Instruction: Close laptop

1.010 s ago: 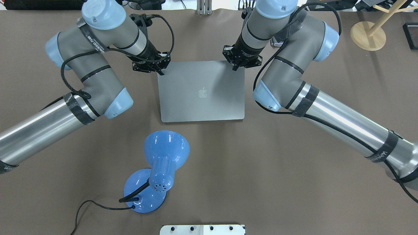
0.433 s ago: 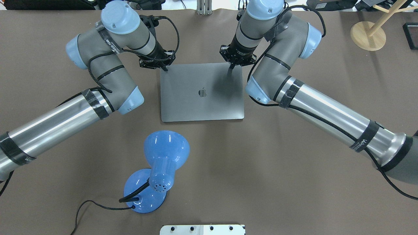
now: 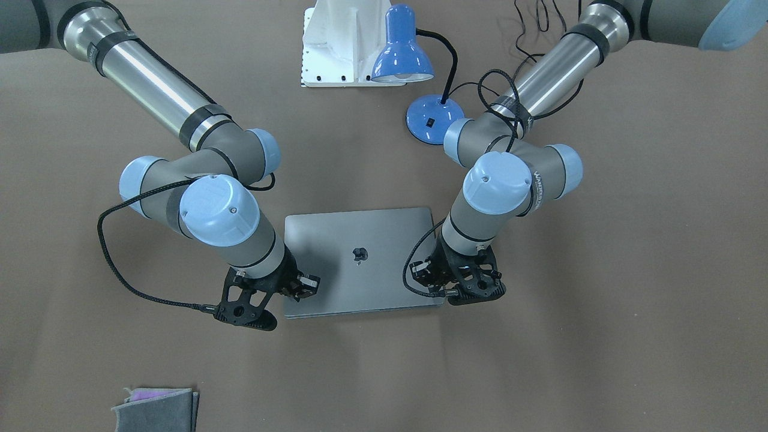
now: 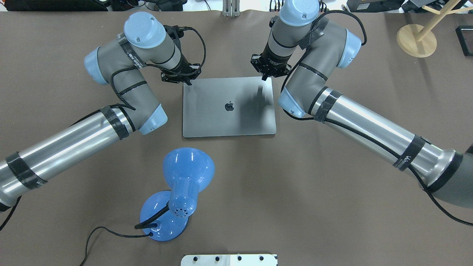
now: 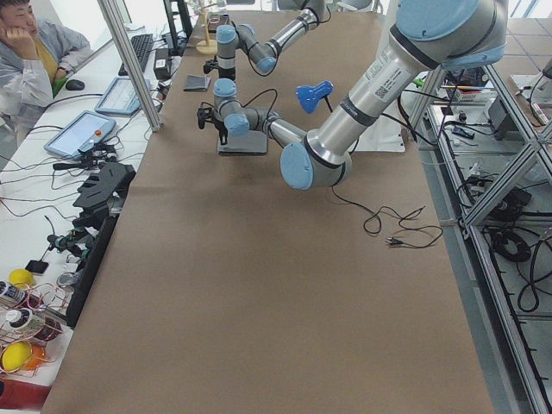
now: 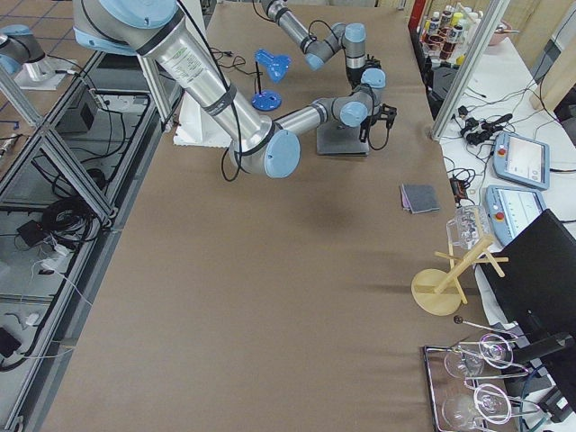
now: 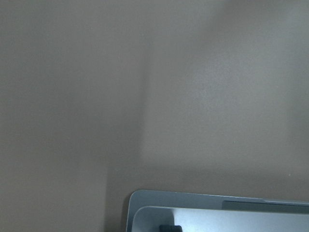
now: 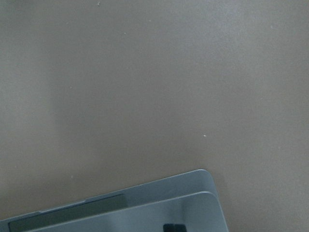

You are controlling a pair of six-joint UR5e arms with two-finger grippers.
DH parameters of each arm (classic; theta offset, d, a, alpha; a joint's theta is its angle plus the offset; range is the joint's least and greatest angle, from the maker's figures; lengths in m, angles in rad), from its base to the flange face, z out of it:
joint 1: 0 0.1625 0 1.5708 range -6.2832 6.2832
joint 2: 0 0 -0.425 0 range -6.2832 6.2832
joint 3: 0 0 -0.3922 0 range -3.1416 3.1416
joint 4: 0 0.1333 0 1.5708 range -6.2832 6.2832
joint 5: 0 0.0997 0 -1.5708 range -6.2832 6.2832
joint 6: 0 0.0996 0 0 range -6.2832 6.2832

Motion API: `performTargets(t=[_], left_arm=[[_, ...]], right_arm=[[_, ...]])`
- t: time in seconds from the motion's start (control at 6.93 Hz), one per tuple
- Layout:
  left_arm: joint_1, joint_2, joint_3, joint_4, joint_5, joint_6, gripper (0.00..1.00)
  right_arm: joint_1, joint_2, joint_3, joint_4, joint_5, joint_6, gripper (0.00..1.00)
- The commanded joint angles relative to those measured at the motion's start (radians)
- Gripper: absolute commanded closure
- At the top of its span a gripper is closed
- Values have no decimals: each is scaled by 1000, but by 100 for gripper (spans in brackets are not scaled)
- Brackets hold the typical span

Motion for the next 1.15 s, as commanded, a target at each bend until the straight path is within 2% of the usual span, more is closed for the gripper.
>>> performTargets(t=[0.0,0.29,0.43,0.58,0.72,0.87,1.01], left_arm=[[7,-8,10,-3,3,0,100],[-7,-3,-41,2,-7,2,100],[-27,26,-110,25,-42,3,100],[-91,95,-205,64,-179,27,100],[-181,227,-350,101,-280,119,100],[-276,306,-458,196,-366,269,100],[-359,378,-558,323,-420,428,100]], right_arm=[[0,10,-11,1,28,-1,100],[31,6,26,-4,64,-26,100],[69,-38,88,-11,132,-28,100],[126,-145,207,-14,190,-47,100],[197,-266,332,-18,238,-93,100],[283,-358,413,-34,323,-166,100],[340,-458,498,-53,353,-258,100]])
